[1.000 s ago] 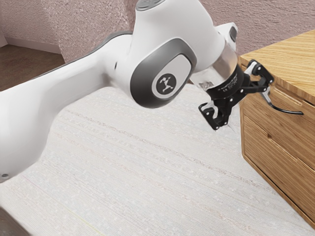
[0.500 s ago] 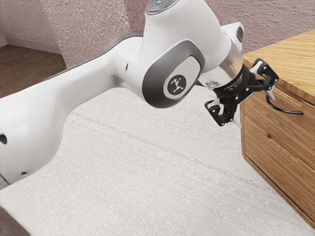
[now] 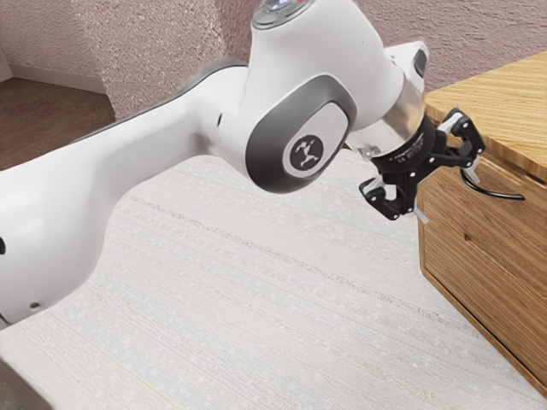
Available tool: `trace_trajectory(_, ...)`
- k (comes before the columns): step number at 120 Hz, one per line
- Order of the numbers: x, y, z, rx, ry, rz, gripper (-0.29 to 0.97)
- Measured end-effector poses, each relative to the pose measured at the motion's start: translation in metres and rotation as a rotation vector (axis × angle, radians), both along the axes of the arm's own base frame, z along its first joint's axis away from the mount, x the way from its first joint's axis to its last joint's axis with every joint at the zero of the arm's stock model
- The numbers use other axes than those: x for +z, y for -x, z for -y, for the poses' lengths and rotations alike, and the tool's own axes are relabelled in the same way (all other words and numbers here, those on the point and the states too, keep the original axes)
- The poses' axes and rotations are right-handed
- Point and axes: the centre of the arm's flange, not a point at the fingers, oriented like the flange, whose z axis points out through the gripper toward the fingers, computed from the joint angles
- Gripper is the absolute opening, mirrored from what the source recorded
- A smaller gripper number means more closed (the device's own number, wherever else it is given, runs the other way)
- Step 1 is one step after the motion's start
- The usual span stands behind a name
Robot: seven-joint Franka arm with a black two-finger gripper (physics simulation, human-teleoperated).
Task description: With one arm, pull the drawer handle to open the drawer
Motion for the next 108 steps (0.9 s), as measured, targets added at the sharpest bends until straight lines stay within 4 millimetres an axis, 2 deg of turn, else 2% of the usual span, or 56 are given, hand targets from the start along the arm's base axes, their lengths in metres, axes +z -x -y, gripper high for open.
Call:
trace_trajectory(30, 0.002, 0.000, -0.002, -0.001, -0.002, 0.006, 0.40)
trace_trajectory(59, -0.004, -0.001, -0.003, -0.002, -0.005, -0.006, 0.33)
trace_trajectory(73, -0.006, 0.014, -0.011, -0.002, -0.003, -0.021, 0.32)
trace_trajectory(108, -0.003, 0.036, -0.024, -0.001, 0.007, -0.026, 0.31)
